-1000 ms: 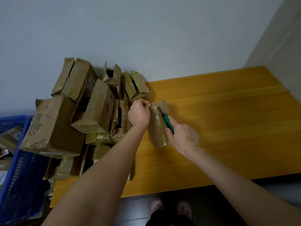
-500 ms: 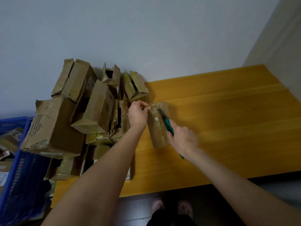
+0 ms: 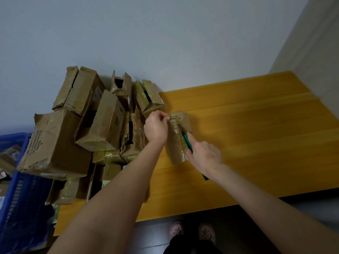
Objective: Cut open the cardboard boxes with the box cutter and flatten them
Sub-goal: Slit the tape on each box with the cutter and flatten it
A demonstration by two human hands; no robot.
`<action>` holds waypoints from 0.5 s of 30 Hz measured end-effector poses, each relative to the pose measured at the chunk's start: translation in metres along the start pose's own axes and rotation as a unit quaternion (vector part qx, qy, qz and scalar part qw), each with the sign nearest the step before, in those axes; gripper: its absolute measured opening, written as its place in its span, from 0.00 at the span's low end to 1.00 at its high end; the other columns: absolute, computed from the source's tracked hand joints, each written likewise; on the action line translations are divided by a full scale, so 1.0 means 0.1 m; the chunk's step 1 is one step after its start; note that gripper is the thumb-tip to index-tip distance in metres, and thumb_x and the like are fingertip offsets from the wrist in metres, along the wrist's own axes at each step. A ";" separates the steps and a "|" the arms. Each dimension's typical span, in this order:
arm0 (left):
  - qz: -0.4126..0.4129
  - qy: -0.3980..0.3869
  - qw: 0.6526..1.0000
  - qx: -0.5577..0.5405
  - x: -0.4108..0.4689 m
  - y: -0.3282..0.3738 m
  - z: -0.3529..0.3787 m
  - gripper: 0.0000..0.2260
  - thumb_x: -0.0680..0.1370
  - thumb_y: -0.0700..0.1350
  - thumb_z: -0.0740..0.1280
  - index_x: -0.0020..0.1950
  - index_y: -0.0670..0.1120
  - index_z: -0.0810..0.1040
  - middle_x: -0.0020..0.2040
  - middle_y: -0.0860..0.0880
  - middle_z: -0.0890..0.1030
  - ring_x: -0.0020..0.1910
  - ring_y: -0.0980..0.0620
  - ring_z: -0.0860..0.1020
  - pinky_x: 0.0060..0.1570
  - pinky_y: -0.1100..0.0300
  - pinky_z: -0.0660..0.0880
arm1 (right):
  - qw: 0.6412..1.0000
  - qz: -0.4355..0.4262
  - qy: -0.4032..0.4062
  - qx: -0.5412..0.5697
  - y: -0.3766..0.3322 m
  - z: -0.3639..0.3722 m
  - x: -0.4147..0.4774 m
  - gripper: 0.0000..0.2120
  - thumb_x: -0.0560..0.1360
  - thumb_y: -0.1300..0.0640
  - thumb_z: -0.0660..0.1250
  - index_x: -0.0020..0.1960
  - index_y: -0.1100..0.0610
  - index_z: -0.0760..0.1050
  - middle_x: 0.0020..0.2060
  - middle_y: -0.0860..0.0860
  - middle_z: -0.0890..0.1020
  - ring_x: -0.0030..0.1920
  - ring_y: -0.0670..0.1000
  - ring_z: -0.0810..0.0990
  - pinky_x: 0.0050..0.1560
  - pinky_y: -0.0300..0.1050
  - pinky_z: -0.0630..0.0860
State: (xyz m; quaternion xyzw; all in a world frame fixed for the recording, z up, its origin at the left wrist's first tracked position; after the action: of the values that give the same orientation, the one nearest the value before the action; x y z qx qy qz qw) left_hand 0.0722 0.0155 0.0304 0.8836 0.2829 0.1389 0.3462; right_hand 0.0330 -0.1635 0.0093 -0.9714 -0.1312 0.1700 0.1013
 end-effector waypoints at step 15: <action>-0.063 0.011 0.998 -0.013 0.00 -0.20 -0.08 0.05 0.79 0.46 0.67 0.51 0.47 0.82 0.51 0.51 0.82 0.46 0.57 0.72 0.44 0.62 0.66 | 0.997 0.000 -0.023 -0.073 -0.11 -0.04 0.10 0.25 0.83 0.50 0.50 0.78 0.49 0.50 0.47 0.53 0.82 0.39 0.55 0.78 0.30 0.45 0.66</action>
State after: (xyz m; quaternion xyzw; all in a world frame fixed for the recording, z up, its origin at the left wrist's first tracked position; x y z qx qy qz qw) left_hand 0.0608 0.0322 0.0223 0.8579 0.3397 0.1306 0.3628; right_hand 0.0413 -0.1506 0.0122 -0.9722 -0.1455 0.1817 0.0269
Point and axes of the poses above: each hand's wrist, its own x-axis towards the middle knuckle, its own z-axis out of the palm, y = z × x, the point moved 10 cm from there along x, towards the middle knuckle
